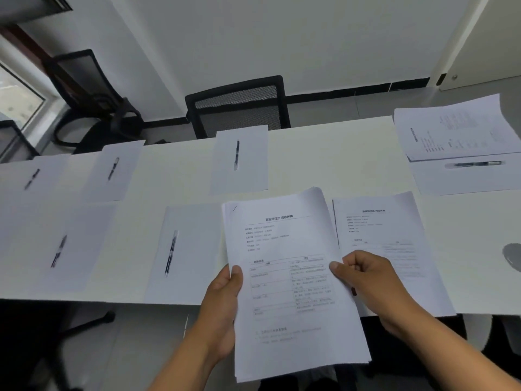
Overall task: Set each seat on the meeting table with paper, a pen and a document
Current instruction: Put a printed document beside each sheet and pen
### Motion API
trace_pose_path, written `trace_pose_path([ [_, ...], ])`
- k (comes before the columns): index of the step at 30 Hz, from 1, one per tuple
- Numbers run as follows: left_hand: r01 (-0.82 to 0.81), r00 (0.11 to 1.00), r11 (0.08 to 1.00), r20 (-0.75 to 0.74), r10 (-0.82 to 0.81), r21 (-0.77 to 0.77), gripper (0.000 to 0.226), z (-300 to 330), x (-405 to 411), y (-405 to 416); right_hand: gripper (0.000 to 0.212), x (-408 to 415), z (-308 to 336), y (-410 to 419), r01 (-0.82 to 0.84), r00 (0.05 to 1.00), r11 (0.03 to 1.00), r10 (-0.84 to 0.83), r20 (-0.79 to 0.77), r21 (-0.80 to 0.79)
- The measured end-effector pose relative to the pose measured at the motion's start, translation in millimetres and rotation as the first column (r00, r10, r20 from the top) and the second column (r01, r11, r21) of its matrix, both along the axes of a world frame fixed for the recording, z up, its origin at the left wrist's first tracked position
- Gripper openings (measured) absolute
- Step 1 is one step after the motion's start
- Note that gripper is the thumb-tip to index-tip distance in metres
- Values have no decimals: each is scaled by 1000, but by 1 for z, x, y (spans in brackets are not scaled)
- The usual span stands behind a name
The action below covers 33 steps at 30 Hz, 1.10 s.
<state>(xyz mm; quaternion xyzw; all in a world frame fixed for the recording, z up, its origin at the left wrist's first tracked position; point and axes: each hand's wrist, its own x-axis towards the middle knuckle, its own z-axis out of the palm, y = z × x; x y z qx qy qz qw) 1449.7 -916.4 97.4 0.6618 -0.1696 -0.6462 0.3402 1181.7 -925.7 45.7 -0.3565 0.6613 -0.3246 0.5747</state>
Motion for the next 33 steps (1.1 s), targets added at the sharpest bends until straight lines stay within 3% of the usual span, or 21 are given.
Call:
trace_pose_path([
  [15, -53, 999, 999, 0, 53, 3, 33, 2, 119, 7, 44, 111, 10, -13, -91, 995, 996, 90, 52, 8],
  [29, 76, 990, 997, -117, -77, -13, 34, 2, 317, -32, 43, 304, 20, -12, 36, 999, 999, -37, -12, -26],
  [33, 96, 984, 995, -146, -99, -24, 34, 2, 362, -37, 41, 349, 21, -10, 65, 997, 998, -66, 30, 16],
])
